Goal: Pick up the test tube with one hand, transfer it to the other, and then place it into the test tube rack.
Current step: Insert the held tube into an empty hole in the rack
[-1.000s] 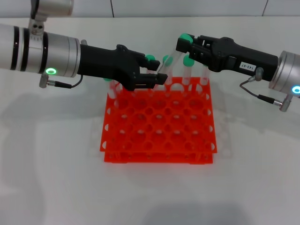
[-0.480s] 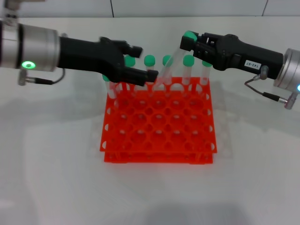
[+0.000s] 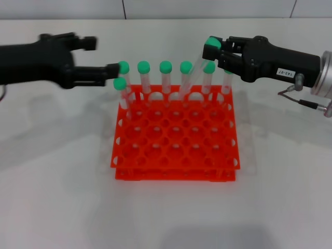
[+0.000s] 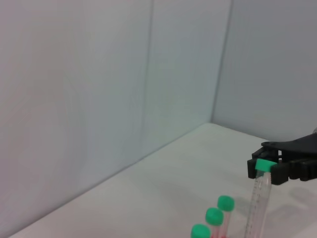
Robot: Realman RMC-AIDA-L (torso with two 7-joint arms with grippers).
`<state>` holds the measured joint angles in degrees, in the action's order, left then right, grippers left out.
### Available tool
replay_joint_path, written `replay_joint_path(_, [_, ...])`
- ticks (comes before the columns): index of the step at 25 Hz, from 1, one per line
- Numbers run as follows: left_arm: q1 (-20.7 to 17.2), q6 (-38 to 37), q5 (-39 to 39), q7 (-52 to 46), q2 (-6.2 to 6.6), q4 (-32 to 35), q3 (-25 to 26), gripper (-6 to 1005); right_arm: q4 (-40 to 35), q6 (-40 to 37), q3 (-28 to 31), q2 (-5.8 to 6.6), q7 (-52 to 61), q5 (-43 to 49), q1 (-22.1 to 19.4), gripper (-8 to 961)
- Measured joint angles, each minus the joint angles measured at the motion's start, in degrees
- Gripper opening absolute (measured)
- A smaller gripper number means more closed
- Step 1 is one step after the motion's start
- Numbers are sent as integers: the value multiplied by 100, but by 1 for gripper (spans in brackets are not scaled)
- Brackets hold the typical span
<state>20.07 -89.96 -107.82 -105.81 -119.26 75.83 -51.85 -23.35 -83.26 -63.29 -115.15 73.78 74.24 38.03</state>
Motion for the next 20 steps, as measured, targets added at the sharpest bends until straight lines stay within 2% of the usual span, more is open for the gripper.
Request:
replay_joint_path(4, [-649, 19, 350, 267, 1, 194, 5, 893, -175, 24, -31, 9, 55, 197, 45, 250])
replay_joint_path(9, [-1261, 27, 744, 821, -11, -9, 27, 893, -257, 43, -96, 25, 56, 301, 178, 251])
replay_joint_path(15, [-1664, 1, 1153, 1646, -19, -610, 121, 892, -376, 54, -141, 43, 205, 514, 348, 251])
replay_joint_path(20, [-1750, -63, 1318, 2204, 0, -1323, 499, 891, -535, 168, -167, 5, 301, 745, 483, 252])
